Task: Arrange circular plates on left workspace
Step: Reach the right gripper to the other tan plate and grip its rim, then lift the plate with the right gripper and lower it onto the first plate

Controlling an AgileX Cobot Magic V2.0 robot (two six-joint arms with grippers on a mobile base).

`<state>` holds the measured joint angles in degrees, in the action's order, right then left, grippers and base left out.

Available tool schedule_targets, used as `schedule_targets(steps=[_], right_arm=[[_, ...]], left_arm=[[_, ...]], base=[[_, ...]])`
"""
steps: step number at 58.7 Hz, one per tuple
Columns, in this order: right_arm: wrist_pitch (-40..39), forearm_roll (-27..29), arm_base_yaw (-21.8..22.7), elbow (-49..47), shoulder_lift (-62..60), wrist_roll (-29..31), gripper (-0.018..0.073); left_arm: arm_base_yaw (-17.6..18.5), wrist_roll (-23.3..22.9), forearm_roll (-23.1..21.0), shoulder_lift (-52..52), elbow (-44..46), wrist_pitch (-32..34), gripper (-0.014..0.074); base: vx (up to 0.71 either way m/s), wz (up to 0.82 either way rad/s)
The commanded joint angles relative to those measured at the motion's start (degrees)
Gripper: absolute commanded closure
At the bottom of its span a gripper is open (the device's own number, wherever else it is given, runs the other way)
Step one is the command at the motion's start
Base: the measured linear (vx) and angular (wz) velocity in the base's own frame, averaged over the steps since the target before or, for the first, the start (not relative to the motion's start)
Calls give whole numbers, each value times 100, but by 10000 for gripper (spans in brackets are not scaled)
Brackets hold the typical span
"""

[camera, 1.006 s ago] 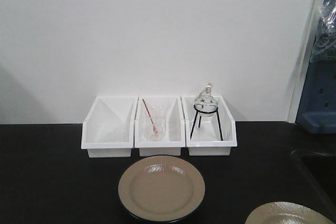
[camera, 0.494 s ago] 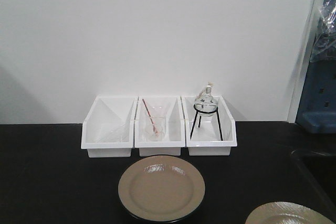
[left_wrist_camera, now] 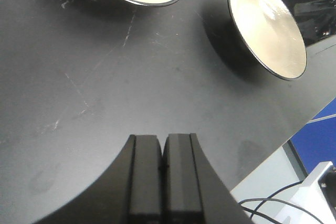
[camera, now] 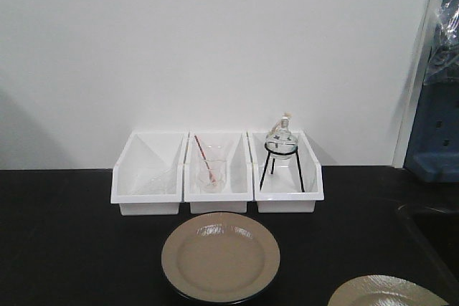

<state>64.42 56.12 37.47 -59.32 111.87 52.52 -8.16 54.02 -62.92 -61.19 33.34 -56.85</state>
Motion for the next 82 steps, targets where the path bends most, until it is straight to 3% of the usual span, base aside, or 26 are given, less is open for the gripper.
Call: schedule_targets(steps=[1,10,18,24,32,39,59,67,73,78,82], right_arm=[[273,206,-21,-129,-200,112,-7],[299,276,-169,-129,-78,132,46],[228,275,-317,-129,-64,108,148],[147,275,-358,-129,-64,97,293],[125,316,-375,-129,-64,91,571],[267,686,-375,-129,-76,76,570],[847,2793,-507,-129,-704,87,564],[723,3472,-1079,-141,-905,25,564],[464,4180,-1793,-141,-914,20,564],[-99,4672,-2398,-141,-914,25,564],[-766,4661,-2884,-228,-909,33,564]], left_arm=[[24,19,-396,97,141,-89,597],[24,19,-402,97,147,-89,597],[24,19,-402,97,147,-89,597],[24,34,-396,97,147,-89,597],[24,34,-396,97,147,-89,597],[24,31,-390,97,147,-54,597],[24,31,-390,97,147,41,597],[24,31,-390,97,147,60,596],[24,31,-390,97,147,60,596],[24,31,-390,97,147,60,596],[24,31,-390,97,147,60,596]], base=[[0,0],[0,0],[0,0],[0,0],[0,0],[0,0],[0,0],[0,0],[0,0],[0,0],[0,0]])
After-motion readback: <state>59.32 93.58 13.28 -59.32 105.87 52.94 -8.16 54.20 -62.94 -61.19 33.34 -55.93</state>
